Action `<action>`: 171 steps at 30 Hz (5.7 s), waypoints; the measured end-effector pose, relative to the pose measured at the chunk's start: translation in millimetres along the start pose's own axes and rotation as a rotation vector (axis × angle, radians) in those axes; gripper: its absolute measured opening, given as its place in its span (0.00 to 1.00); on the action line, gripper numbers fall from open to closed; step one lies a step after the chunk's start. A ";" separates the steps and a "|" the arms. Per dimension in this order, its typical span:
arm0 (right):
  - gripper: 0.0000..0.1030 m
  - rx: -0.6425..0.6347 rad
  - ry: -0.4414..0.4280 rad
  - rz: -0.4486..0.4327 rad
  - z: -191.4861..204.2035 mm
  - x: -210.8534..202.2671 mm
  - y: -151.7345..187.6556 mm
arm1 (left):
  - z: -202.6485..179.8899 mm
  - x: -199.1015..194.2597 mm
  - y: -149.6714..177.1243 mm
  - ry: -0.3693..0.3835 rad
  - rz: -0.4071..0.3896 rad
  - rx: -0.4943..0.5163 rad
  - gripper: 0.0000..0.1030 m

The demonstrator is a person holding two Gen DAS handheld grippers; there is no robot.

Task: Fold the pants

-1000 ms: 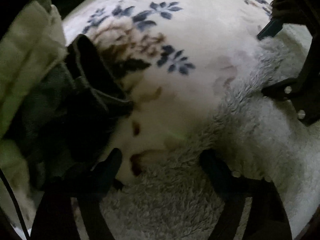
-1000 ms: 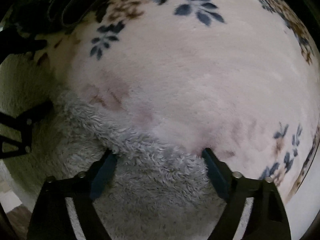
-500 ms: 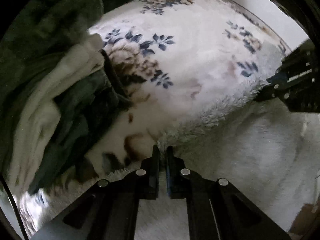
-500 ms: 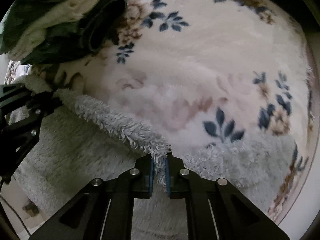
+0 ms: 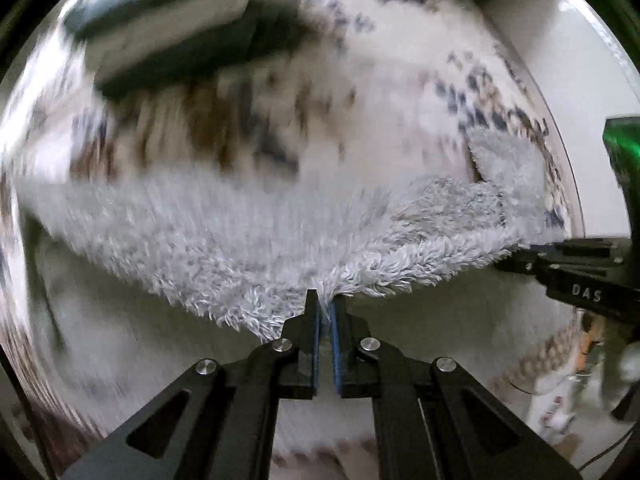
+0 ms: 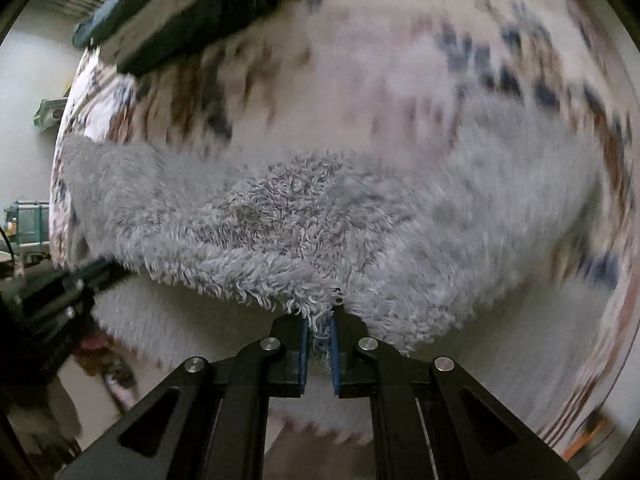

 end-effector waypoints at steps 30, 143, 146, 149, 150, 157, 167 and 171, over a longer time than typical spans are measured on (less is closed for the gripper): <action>0.25 0.686 0.344 -0.170 -113.9 22.2 6.4 | 56.0 44.2 32.7 -0.332 0.039 -0.107 0.89; 0.86 -0.137 0.824 -0.080 190.0 106.2 -66.4 | 339.8 46.2 -53.3 -0.207 0.032 -0.286 0.18; 0.86 -0.144 0.834 -0.083 189.5 102.2 -64.8 | 345.6 17.7 -33.6 -0.173 -0.067 -0.311 0.13; 0.86 -0.155 0.826 -0.080 192.3 99.1 -59.3 | 353.9 -14.4 5.3 -0.146 -0.124 -0.387 0.13; 0.86 -0.158 0.820 -0.079 193.5 97.6 -57.0 | 356.5 -26.1 26.3 -0.130 -0.136 -0.432 0.13; 0.86 -0.155 0.707 -0.080 209.8 82.1 -24.1 | 364.6 -29.0 137.0 -0.147 -0.083 -0.640 0.13; 0.86 0.107 0.210 0.022 214.6 65.8 38.1 | 359.9 -30.7 193.0 0.052 -0.107 -0.876 0.32; 0.86 0.392 -0.060 0.158 191.5 87.7 77.9 | 362.7 -30.1 186.1 0.078 -0.113 -0.890 0.47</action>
Point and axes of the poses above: each gripper's, at about its wrist camera, not at the fingertips, and x roughly the way its jaws point, z to its left, y to its underside, the point moved 4 cm from there along x, roughly the way its jaws point, and after that the axes turned 8 degrees about x, right-handed, at the moved point
